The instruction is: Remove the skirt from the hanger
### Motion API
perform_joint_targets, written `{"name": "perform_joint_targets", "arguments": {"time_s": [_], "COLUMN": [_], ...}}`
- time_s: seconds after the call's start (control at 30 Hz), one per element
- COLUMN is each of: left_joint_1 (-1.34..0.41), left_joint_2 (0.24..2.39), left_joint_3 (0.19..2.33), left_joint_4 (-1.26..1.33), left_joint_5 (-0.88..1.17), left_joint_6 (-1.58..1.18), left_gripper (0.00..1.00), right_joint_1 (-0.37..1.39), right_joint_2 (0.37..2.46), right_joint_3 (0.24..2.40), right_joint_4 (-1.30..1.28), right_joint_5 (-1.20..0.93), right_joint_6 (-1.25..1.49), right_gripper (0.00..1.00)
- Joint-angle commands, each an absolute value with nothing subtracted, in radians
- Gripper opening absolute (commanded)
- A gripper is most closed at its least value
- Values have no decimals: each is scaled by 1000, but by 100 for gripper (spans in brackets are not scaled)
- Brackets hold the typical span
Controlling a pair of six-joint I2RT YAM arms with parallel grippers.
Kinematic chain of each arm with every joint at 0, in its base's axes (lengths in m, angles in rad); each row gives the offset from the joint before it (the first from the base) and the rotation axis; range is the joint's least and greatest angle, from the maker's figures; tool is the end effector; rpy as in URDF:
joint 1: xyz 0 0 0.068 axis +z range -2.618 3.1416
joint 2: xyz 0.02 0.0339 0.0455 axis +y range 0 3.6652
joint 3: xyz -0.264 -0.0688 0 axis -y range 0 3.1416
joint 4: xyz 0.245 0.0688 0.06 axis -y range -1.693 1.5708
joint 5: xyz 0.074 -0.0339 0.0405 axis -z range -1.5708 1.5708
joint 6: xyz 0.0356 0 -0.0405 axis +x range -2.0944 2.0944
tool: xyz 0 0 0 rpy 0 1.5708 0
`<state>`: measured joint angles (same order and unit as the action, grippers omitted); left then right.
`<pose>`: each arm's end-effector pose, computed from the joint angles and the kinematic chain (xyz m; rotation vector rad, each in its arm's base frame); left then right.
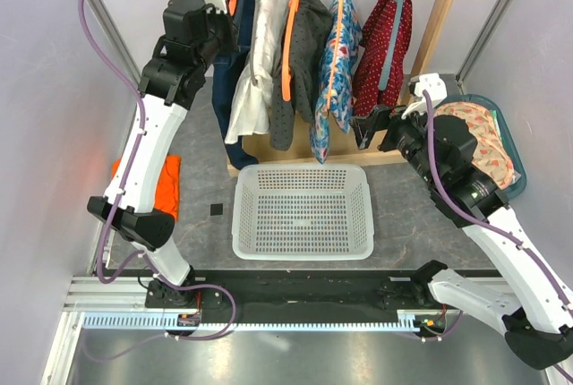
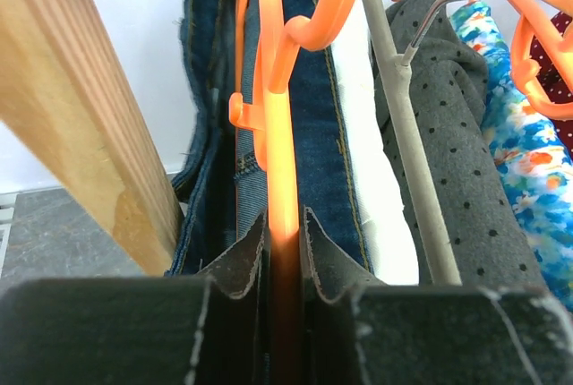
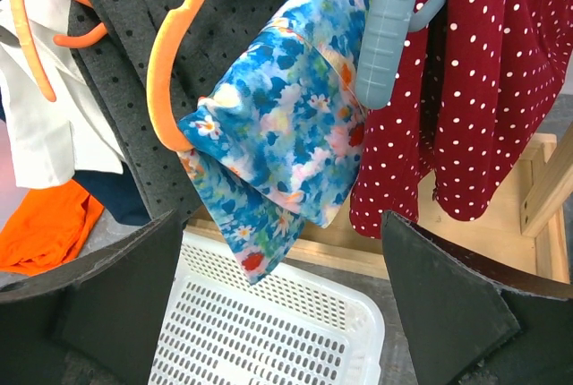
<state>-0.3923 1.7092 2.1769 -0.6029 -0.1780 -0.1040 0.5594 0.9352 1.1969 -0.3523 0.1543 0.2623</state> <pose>0.3315 -0.1303 0.5243 0.1133 1.7049 -0.2180 0.1666 0.0979 0.4374 -0.1313 1.6789 0.4937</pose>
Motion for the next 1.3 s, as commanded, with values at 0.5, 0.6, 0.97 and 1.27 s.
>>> {"name": "perform_joint_targets", "arguments": {"time_s": [0.5, 0.6, 0.97, 1.27], "left_joint_1": [-397, -397, -397, -396], "left_joint_2": [1421, 1320, 973, 903], "left_joint_3": [2189, 2119, 1968, 1905], "left_joint_4": [-612, -698, -1067, -1109], "left_joint_5": [-57, 85, 432, 471], "left_joint_6": [-29, -6, 274, 256], "left_gripper": [2, 2, 2, 2], "right_joint_1": [563, 572, 676, 865], "right_joint_2": [908, 968, 1190, 1184], "right_joint_3": [1219, 1268, 1522, 1577], "right_joint_4": [-296, -299, -123, 38], "right_joint_5": [95, 68, 3, 139], "right_joint_6": [264, 270, 320, 309], "right_gripper": [98, 98, 98, 98]}}
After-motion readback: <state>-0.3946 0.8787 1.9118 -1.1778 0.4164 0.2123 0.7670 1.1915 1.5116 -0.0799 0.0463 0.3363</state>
